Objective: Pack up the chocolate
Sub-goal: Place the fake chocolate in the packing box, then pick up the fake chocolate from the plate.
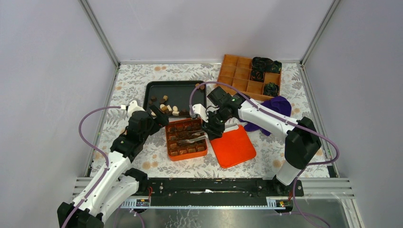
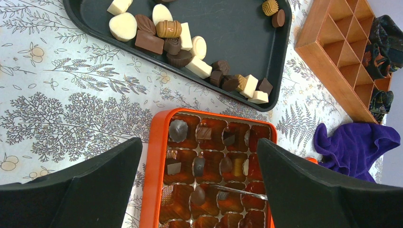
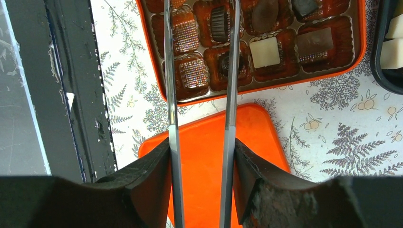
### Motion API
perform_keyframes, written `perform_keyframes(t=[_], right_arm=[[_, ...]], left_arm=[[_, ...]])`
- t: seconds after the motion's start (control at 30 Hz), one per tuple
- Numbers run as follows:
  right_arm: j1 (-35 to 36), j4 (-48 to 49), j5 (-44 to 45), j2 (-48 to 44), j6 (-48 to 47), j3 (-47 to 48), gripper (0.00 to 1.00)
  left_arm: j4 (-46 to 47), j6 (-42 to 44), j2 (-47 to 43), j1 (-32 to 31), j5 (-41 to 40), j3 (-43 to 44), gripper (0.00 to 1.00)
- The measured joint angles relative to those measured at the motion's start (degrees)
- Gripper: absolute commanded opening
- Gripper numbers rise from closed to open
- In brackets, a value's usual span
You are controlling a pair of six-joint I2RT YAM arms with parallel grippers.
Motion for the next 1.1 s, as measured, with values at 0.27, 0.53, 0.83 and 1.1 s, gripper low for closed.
perform_keyframes(t=[0.27, 0.53, 0.83, 1.1], right_arm=[[0.04, -0.57, -0.57, 0.0, 0.26, 1.14, 0.5], [-0.76, -2.16, -4.87, 0.15, 1.36, 7.02, 0.49], [-7.26, -0.15, -6.75, 5.53, 3.8, 15.02, 0.48], [-7.43, 5.29, 1.14, 18.25, 5.84, 25.05, 0.47]], left_arm=[[0.0, 0.0, 0.0, 0.02, 0.0, 0.0, 0.99], [-1.42, 0.81, -0.02, 0.33, -0.26, 0.7, 0.99], [-2.54, 5.46, -2.16, 0.37, -2.08, 6.8, 0.99], [-2.89, 6.43, -2.47, 0.37, -2.29, 7.13, 0.99]])
